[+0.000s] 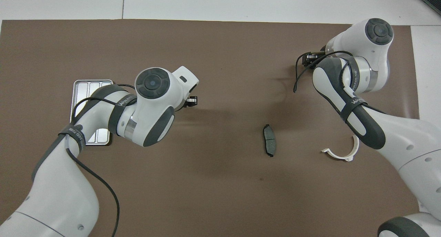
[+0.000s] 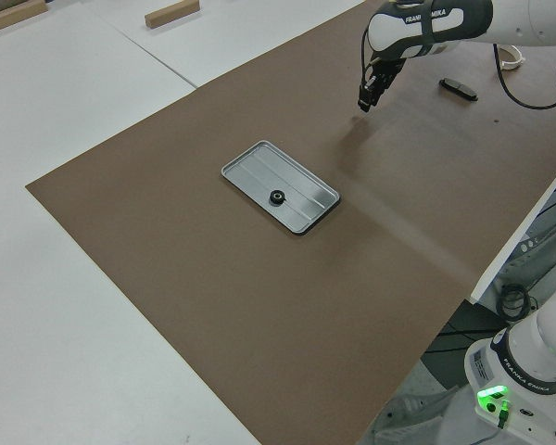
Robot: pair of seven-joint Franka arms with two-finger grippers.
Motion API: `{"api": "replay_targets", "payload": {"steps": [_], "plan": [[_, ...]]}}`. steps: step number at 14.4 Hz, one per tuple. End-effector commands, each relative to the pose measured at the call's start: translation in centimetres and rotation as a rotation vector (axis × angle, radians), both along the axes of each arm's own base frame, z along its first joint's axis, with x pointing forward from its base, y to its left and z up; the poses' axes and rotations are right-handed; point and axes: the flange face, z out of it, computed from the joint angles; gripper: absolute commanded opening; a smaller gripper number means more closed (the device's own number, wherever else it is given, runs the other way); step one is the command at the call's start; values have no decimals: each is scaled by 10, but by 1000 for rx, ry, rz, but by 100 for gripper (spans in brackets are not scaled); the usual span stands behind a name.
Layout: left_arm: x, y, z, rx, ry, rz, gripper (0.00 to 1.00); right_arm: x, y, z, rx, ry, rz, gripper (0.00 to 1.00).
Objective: Pick bearing gear from pile to tray
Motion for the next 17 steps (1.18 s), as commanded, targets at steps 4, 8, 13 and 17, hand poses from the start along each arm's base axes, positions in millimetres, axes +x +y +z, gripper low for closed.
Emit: {"api": "replay_targets", "payload": {"steps": [4, 8, 13, 17], "plan": [[30, 153, 32, 46, 79, -24, 4, -3, 0, 9, 4, -1, 20, 0], [10, 235, 10, 53, 148, -126, 4, -7, 33, 36, 9, -9, 11, 0], [-23, 273, -25, 49, 140, -194, 40, -28, 167, 50, 70, -25, -141, 0], [-15, 267, -16, 31, 114, -186, 87, -61, 270, 54, 128, -38, -240, 0]]}}
